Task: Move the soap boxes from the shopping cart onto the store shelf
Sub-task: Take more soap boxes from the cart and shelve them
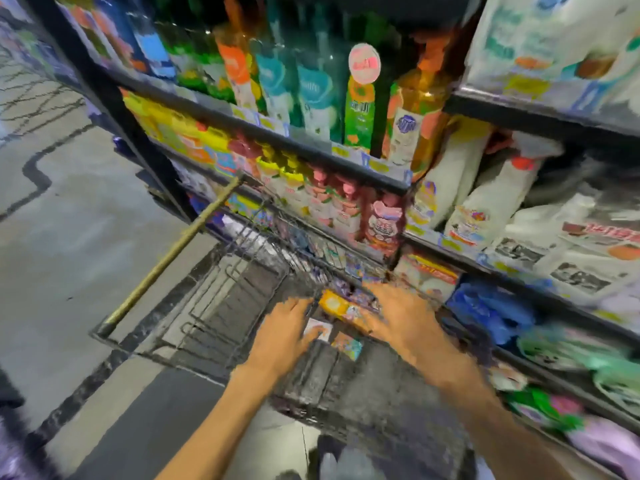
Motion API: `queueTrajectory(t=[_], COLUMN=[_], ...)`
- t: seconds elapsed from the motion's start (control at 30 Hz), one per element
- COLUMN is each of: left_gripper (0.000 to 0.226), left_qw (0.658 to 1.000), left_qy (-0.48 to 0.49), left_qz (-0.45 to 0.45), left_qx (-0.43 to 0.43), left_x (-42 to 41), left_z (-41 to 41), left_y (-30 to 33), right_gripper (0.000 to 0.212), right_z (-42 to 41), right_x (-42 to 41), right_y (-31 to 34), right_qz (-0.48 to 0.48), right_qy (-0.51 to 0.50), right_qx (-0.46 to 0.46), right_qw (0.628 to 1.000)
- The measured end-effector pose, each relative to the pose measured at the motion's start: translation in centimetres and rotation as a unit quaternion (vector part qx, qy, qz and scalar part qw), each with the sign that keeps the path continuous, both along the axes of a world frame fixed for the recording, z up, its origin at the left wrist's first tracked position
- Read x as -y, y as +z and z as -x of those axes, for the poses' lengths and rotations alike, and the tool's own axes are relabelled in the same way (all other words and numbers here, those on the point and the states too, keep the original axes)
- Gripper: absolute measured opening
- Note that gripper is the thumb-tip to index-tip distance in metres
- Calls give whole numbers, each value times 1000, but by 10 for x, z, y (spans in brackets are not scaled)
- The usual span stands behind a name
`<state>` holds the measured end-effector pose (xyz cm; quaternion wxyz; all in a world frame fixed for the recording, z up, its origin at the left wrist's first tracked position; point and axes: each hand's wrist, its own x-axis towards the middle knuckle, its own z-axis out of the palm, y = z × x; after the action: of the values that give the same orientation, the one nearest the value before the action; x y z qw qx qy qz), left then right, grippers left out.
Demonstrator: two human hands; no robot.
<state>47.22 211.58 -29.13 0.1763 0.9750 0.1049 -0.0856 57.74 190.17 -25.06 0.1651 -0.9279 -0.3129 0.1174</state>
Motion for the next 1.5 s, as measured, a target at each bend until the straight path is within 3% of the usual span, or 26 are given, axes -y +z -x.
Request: queueTrajectory(t=[0.1, 0.27, 0.37, 0.43, 0.5, 0.67, 0.77, 0.9, 1.03, 1.2, 1.37, 1.5], left_gripper=[58, 58, 51, 48, 52, 68, 66, 64, 39, 51, 50, 57], left_qw=[998, 986, 975, 969, 967, 957, 957, 956, 969, 968, 966, 954], left_qy=[-8, 14, 21, 34, 29, 6, 4, -21, -20, -35, 49, 90], left_qz=[11, 66, 71, 77, 62, 21, 4, -6, 8, 29, 133, 177], left_qx=[-59, -150, -211, -233, -244, -290, -289, -293, -245, -248, -214, -224], left_x=[-25, -56, -66, -73, -73, -62, -59, -59, -62, -73, -84, -92], left_z=[-36, -82, -104, -117, -121, -132, -135, -138, -130, -116, -95, -81], left_y=[-54, -162, -220, -285, -291, -385, -413, -425, -427, -416, -380, -368], right_gripper=[52, 47, 53, 53, 53, 47, 48, 51, 50, 49, 36, 54], right_z=[-19, -38, -42, -37, -33, -24, -15, -9, 3, 9, 1, -14], right_x=[-18, -40, -55, -72, -79, -81, -70, -57, -50, -51, -54, -60], right_y=[-37, -120, -156, -211, -209, -283, -302, -321, -336, -325, -344, -399], right_qz=[59, 18, 46, 55, 52, 44, 41, 79, 58, 42, 23, 51], right_qy=[-28, -76, -135, -162, -173, -213, -209, -199, -220, -250, -324, -364], right_qx=[-9, -30, -111, -148, -152, -184, -202, -227, -257, -273, -260, -277], right_qw=[998, 996, 983, 974, 972, 959, 956, 950, 939, 928, 909, 888])
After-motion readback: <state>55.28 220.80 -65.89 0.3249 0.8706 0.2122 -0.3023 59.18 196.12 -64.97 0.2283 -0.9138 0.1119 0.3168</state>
